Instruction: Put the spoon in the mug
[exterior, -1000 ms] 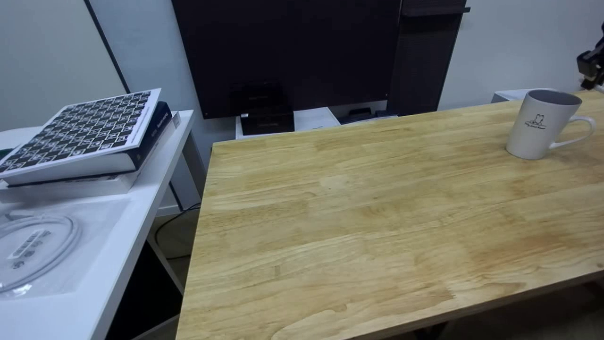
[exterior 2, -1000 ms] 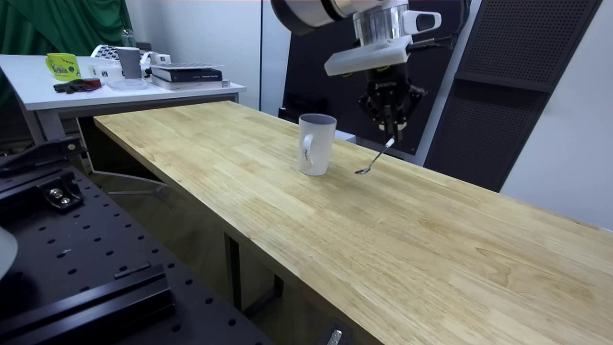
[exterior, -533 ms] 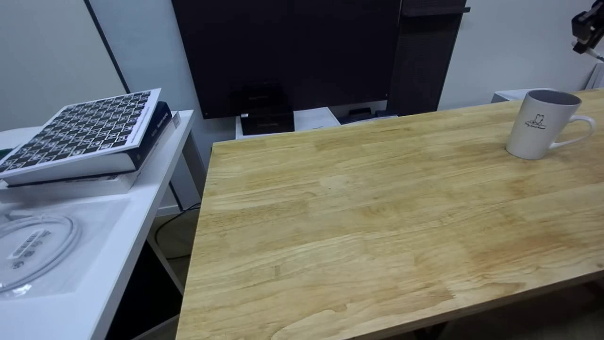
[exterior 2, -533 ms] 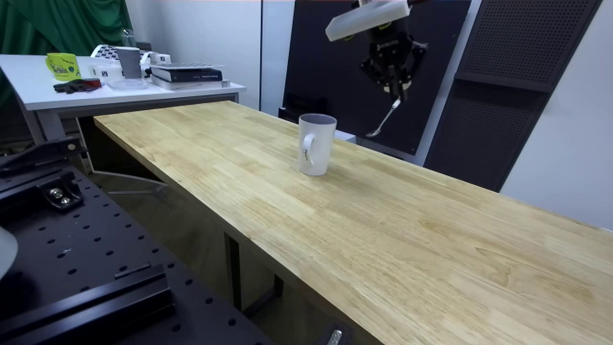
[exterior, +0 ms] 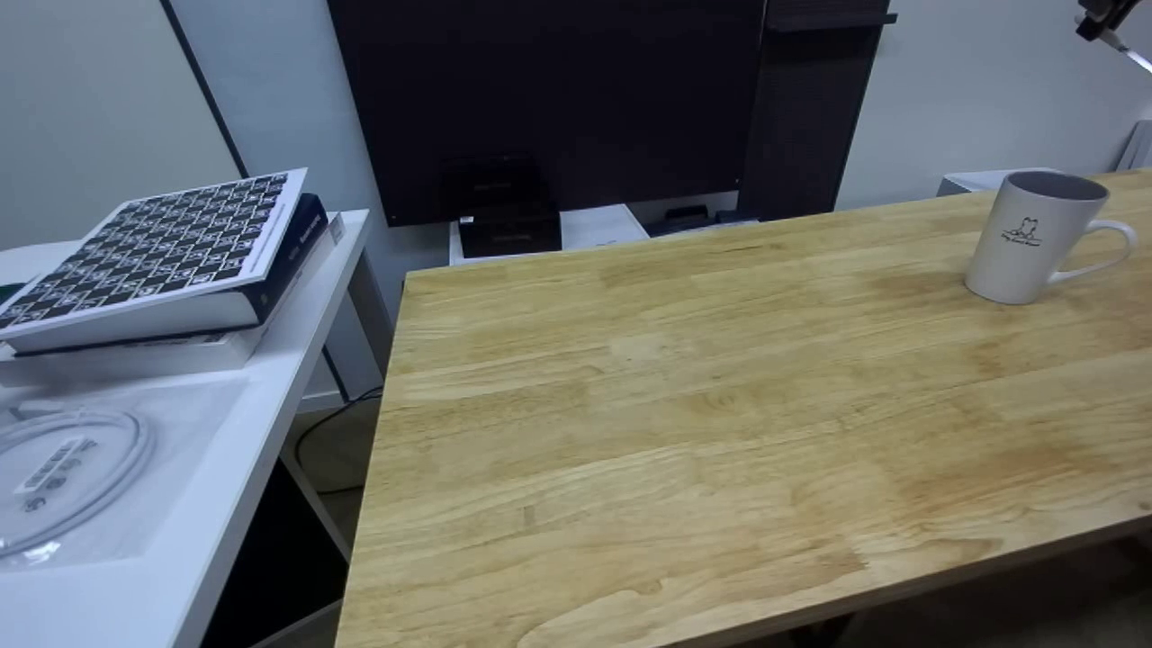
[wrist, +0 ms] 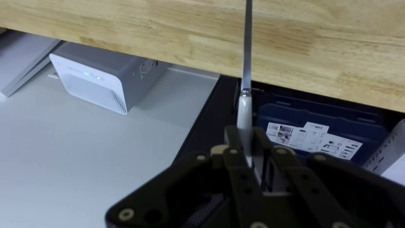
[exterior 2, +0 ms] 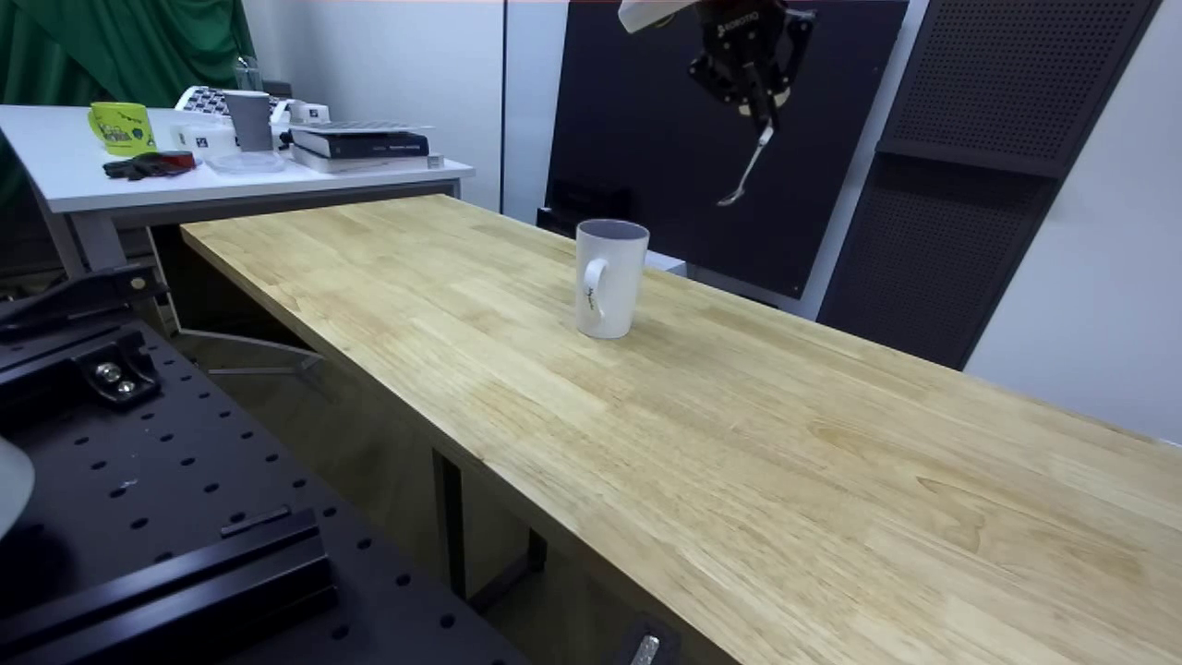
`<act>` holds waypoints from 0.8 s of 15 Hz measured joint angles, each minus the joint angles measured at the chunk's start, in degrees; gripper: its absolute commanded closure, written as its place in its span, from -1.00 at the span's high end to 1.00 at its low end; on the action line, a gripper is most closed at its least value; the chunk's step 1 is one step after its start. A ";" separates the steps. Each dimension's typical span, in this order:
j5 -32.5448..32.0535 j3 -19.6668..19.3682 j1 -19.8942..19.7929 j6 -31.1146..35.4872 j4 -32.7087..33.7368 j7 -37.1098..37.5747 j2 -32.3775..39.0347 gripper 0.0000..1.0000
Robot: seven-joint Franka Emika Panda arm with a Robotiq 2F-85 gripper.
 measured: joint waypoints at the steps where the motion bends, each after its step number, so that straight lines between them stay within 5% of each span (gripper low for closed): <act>1: -2.17 -3.02 3.16 1.55 -0.45 2.51 0.26 -0.93; 7: -5.90 -18.58 21.81 5.65 -4.01 13.09 1.66 -0.93; 12: -4.65 -26.39 31.43 13.53 -9.40 19.44 2.36 -0.93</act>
